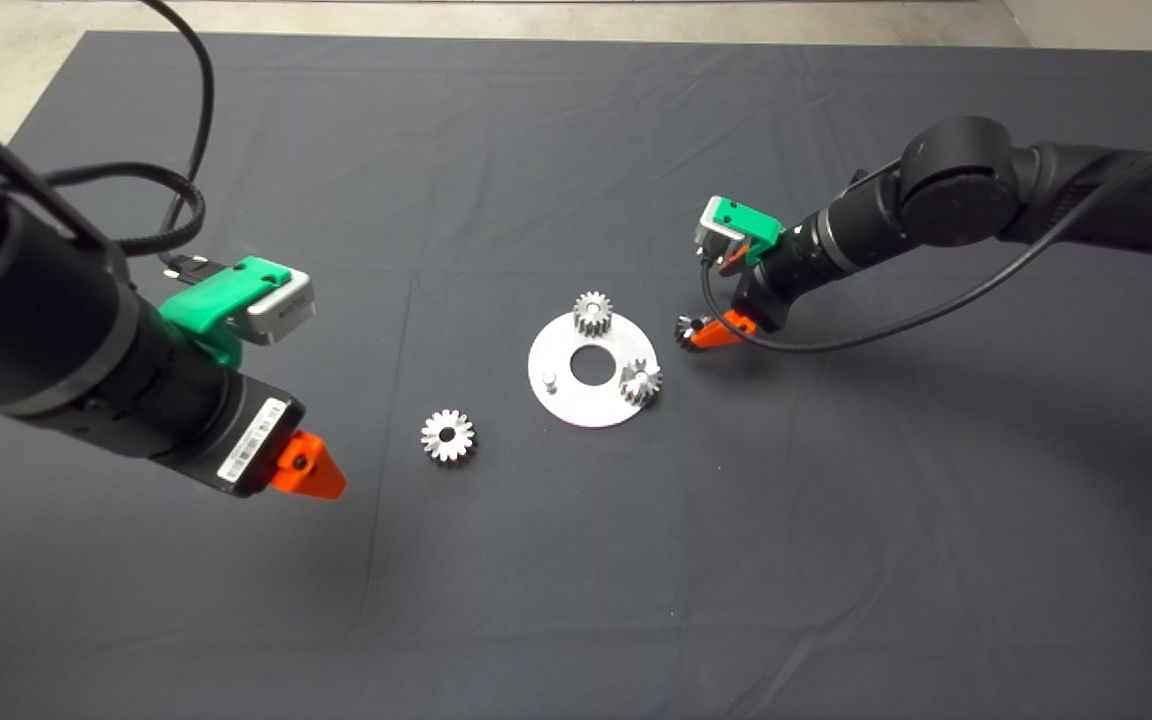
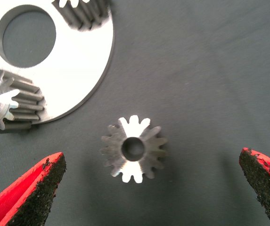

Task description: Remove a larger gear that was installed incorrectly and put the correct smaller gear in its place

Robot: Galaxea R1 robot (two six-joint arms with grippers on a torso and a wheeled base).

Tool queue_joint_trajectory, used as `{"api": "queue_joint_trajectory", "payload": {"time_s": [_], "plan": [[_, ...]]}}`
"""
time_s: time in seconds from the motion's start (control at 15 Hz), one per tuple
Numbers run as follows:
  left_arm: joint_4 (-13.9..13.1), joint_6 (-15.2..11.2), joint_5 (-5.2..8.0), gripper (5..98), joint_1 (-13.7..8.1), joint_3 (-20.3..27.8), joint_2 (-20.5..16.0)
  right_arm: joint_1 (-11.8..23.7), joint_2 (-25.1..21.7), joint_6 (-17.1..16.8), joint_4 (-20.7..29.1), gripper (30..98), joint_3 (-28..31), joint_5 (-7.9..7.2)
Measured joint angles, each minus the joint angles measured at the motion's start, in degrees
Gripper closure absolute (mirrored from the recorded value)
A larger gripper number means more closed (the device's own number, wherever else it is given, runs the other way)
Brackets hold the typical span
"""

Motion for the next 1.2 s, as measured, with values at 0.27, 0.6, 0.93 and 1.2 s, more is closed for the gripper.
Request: {"api": "queue_joint_trajectory", "payload": {"time_s": [0.27,0.6,0.93,1.2], "plan": [[-0.12,0.0,0.02,5.3,0.01,0.0,0.0,-0.98,0.18,0.0,-2.34,30.8,0.48,0.02],[-0.17,0.0,0.0,5.3,0.0,0.02,0.0,-1.24,0.55,0.03,-5.76,30.8,0.67,0.08],[-0.2,0.0,0.0,5.3,0.0,0.02,0.0,-1.77,0.99,0.21,-7.91,30.8,0.67,0.16],[-0.41,0.01,0.0,5.3,0.0,0.02,-0.1,-2.85,1.8,0.48,-8.1,32.2,0.67,0.3]]}}
